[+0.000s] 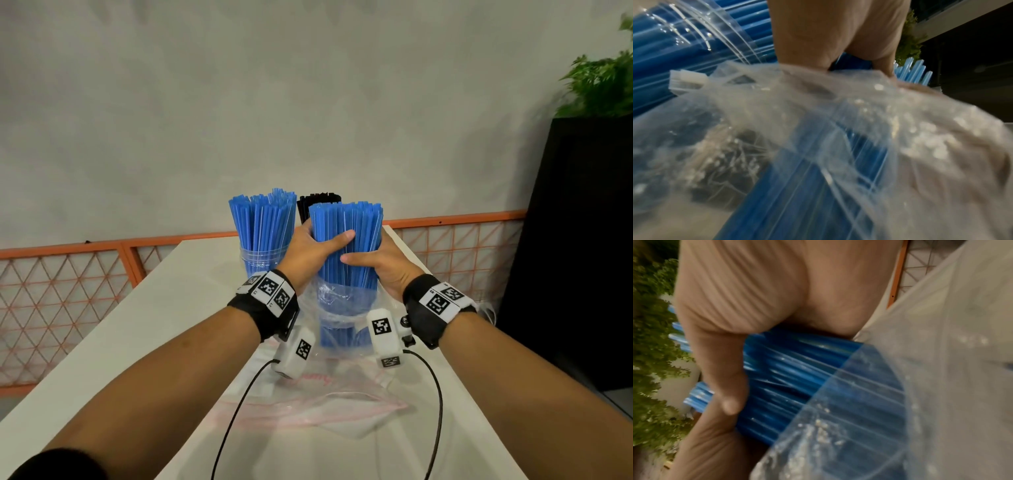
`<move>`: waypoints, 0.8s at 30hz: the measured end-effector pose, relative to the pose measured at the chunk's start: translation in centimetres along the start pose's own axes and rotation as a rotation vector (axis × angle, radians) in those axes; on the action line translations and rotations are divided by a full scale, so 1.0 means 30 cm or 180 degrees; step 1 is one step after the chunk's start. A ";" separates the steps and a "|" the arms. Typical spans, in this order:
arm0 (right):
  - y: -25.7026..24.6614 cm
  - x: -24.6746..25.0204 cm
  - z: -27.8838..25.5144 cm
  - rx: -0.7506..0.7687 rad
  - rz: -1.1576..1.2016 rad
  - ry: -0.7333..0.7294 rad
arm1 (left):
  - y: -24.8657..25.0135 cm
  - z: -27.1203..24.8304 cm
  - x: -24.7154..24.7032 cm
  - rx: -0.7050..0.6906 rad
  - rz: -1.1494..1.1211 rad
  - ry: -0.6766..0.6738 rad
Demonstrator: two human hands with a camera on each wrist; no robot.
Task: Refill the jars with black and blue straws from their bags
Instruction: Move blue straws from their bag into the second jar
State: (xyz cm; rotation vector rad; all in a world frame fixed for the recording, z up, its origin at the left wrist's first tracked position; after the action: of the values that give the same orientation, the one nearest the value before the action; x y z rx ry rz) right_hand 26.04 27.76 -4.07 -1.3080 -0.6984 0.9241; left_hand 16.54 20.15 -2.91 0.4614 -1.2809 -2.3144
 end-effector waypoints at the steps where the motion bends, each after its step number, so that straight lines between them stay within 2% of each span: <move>1: -0.001 -0.010 0.000 -0.0003 0.0020 -0.0084 | 0.001 0.000 -0.003 -0.0031 0.0021 0.0023; 3: -0.009 -0.029 0.001 0.0006 -0.0112 -0.0111 | -0.002 0.000 -0.011 -0.0060 0.0125 0.0089; 6: -0.023 -0.045 0.006 0.0132 -0.0375 0.0097 | -0.002 -0.001 -0.027 -0.0013 0.0213 0.0108; 11: -0.031 -0.050 0.011 0.0262 -0.0432 0.0257 | -0.005 -0.028 -0.068 0.0198 -0.0333 -0.0219; 15: -0.026 -0.038 0.016 0.0284 -0.0295 0.0482 | 0.003 -0.029 -0.083 0.0188 -0.0444 -0.0254; 18: -0.022 -0.010 0.018 0.0231 -0.0249 0.0678 | -0.001 -0.028 -0.101 0.0212 -0.0486 -0.0446; 24: -0.026 0.005 0.029 0.0255 -0.0236 0.0765 | 0.003 -0.003 -0.044 0.0164 0.0115 -0.0534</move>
State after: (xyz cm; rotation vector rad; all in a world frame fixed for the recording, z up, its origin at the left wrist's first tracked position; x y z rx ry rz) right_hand 25.51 28.31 -3.17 -1.2878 -0.5144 0.7133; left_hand 17.71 20.75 -2.80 0.2628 -1.4174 -2.3355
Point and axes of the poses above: each hand's wrist, its own z-axis towards the middle knuckle, its own x-axis out of the back of the hand, y = z × x, the point moved 8 cm from there along z, towards the middle knuckle, and after that the axes turned 10 degrees about -x, right-handed, at the moved point
